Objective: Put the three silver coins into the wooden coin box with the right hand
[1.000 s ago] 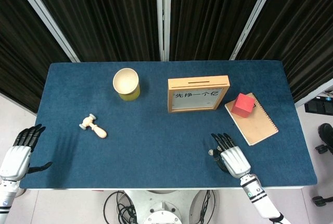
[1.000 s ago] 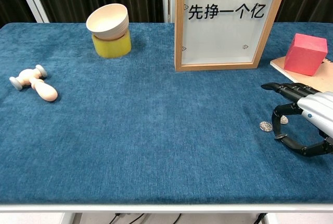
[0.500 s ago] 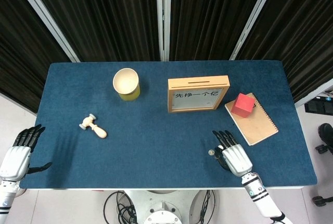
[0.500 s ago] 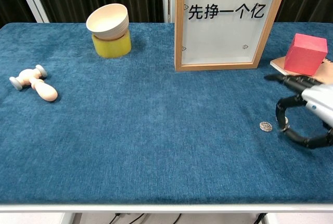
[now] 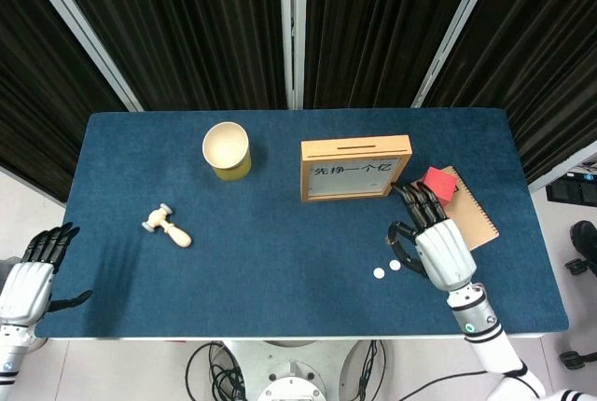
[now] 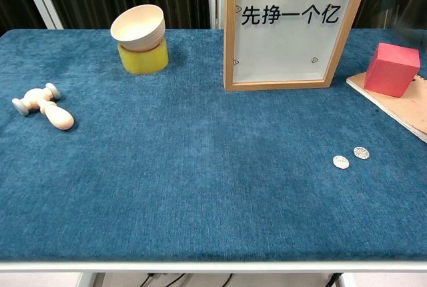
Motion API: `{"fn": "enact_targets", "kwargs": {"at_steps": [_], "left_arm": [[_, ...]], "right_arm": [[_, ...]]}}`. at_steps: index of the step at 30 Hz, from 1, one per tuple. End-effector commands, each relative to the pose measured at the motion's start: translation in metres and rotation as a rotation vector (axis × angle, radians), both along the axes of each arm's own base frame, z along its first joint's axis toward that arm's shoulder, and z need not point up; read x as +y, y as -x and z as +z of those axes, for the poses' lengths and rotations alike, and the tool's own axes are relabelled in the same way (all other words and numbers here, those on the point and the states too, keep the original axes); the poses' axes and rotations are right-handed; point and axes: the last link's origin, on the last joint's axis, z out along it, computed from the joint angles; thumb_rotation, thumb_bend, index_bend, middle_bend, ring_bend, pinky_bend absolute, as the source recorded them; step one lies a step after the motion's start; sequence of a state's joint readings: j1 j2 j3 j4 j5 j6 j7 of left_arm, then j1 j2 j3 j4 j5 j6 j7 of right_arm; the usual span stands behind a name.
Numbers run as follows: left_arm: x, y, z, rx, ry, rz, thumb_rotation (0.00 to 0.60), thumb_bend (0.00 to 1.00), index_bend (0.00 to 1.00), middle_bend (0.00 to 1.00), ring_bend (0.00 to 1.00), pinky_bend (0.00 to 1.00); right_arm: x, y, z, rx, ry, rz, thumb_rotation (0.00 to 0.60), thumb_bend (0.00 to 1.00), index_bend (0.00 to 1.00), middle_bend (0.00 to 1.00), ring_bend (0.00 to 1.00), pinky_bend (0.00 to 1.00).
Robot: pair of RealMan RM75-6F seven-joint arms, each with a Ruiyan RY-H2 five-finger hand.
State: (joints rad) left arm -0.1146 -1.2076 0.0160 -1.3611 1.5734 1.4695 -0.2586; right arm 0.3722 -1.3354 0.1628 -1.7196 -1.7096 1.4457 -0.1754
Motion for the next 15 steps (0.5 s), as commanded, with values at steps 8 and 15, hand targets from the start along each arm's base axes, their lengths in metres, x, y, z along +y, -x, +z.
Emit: {"fn": "enact_targets", "kwargs": {"at_steps": [8, 15], "left_arm": [[0.0, -0.006, 0.001, 0.008, 0.001, -0.014, 0.6, 0.0, 0.02, 0.0, 0.0, 0.0], [0.0, -0.008, 0.001, 0.011, 0.002, -0.015, 0.6, 0.0, 0.02, 0.0, 0.0, 0.0]], "right_arm": [[-0.078, -0.085, 0.044, 0.139, 0.146, 0.083, 0.6, 0.47, 0.72, 0.03, 0.0, 0.0], [-0.129, -0.101, 0.045, 0.28, 0.164, -0.042, 0.6, 0.47, 0.74, 0.03, 0.0, 0.0]]}}
